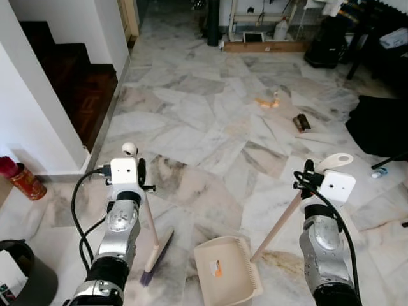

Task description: Sweep floor

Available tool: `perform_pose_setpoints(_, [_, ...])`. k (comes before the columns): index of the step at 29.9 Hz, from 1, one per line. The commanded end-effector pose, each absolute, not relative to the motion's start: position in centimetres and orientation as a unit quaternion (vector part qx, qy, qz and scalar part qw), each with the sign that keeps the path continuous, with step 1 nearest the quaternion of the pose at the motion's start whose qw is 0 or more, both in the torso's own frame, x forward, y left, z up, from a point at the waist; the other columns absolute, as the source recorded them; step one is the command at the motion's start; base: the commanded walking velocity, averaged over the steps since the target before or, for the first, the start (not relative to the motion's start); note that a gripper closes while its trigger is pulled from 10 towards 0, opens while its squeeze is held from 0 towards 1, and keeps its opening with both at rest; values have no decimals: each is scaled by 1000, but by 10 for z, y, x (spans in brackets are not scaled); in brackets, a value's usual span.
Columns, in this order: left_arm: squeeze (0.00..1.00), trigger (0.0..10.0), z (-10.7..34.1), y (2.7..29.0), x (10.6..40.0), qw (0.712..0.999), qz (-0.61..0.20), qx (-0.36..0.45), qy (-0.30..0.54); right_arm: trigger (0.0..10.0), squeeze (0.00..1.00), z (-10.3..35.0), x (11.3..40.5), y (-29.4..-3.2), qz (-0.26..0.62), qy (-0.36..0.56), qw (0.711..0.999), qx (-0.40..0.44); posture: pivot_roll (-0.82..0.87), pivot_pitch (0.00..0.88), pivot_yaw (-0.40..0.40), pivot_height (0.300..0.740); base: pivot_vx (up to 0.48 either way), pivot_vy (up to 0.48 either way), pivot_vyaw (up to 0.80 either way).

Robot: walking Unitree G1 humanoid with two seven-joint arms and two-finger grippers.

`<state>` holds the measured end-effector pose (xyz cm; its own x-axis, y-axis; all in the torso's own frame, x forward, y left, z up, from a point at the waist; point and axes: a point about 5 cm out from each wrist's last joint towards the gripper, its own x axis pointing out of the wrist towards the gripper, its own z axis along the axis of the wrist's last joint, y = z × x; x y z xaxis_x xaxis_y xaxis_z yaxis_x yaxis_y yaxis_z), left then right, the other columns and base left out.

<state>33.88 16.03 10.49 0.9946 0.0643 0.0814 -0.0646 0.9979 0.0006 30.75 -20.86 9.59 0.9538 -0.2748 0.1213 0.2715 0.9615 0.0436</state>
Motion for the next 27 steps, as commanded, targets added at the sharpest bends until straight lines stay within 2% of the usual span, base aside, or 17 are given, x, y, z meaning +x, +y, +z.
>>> perform_pose_setpoints(1, [0, 10000, 113, 160, 342, 998, 30, 4, -57, 10000, 0, 105, 310, -207, -137, -86, 987, 12, -67, 83, -1, 740, 0, -337, 0])
perform_pose_setpoints(6, [0, 10000, 114, 161, 342, 998, 33, 3, -58, 10000, 0, 106, 311, -208, -136, -89, 987, 12, -66, 85, -1, 740, 0, -317, 0])
perform_pose_setpoints(17, [0, 10000, 114, 162, 343, 998, 35, -1, -56, 10000, 0, 105, 310, -207, -137, -86, 987, 14, -65, 78, 1, 740, 0, 0, 0])
perform_pose_setpoints(27, [0, 10000, 114, 162, 343, 998, 32, -2, -57, 10000, 0, 105, 310, -207, -136, -89, 987, 14, -64, 70, 2, 740, 328, 0, 0])
